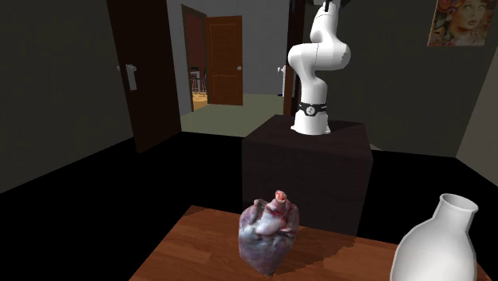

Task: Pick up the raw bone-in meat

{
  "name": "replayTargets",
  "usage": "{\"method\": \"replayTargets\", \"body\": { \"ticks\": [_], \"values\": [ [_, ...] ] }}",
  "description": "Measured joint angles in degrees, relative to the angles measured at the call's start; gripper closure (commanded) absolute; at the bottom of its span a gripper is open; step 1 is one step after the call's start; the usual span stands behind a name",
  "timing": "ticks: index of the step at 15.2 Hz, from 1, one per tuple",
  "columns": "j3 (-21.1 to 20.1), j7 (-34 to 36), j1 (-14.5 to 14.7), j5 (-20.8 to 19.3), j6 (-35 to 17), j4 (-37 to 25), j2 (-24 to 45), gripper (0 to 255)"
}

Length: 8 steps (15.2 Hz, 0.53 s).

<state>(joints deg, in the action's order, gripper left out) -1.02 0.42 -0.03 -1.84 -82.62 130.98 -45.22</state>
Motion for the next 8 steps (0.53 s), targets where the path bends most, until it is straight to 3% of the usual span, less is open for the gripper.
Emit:
{"method": "replayTargets", "body": {
  "ticks": [3, 8],
  "values": [
    [0.1, -0.3, 0.1, -0.1, -1.9, 0.1, 1.8, 0],
    [0.3, -1.2, 0.4, -0.3, -9.8, 0.1, 10.1, 0]
  ]
}}
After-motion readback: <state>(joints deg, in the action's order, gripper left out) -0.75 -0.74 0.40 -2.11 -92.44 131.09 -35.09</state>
